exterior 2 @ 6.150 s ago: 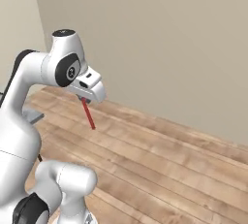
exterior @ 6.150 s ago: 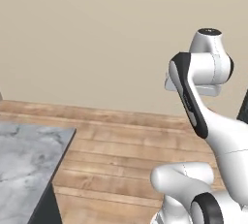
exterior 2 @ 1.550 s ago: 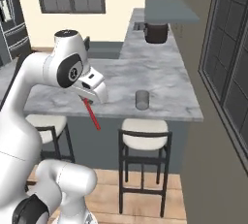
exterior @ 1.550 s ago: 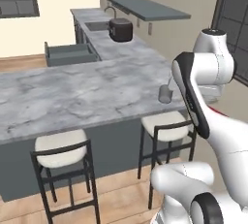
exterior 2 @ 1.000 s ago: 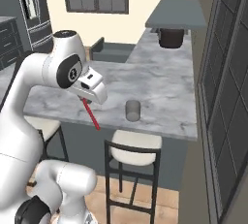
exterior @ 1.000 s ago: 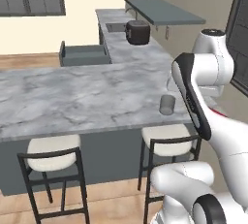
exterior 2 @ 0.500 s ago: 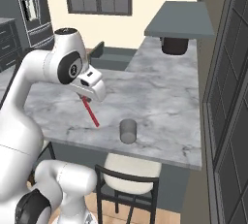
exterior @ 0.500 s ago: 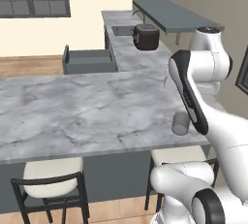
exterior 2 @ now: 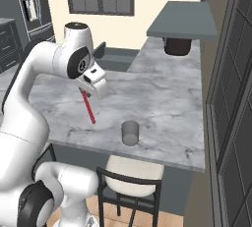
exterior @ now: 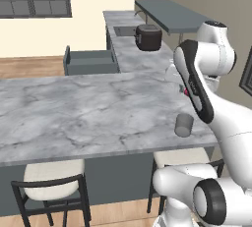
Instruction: Take a straw from the drawer in front and place it inside the glass cup on the dining counter.
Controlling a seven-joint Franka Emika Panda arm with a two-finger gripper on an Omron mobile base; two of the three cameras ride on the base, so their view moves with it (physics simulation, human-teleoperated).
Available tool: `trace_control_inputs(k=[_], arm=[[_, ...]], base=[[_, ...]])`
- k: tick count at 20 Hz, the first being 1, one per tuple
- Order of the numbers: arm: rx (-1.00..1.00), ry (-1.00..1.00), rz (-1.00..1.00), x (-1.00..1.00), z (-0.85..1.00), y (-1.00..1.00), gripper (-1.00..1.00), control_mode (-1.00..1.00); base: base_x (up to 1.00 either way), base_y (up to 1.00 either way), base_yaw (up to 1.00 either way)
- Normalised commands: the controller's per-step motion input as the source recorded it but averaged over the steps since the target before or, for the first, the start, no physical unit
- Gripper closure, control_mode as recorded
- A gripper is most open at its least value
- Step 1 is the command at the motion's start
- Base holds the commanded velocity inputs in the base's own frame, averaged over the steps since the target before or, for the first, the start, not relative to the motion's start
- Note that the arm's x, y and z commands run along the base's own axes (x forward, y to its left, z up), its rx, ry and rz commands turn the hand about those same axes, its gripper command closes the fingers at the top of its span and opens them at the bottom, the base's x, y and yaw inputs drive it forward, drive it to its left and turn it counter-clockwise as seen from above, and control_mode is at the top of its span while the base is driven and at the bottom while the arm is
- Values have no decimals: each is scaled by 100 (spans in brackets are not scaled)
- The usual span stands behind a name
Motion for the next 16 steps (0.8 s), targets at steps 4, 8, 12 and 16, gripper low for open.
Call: trace_control_inputs(k=[4, 8, 12, 16], arm=[[0, -7, -49, 23, 0, 45, 100, -100], [0, -13, -61, 18, 2, 29, 100, -100], [-4, -20, -68, 34, 5, 7, 100, -100], [-10, -22, -66, 45, 2, -4, 100, -100]], base=[[0, 0, 0], [0, 0, 0], [0, 0, 0], [0, 0, 0]])
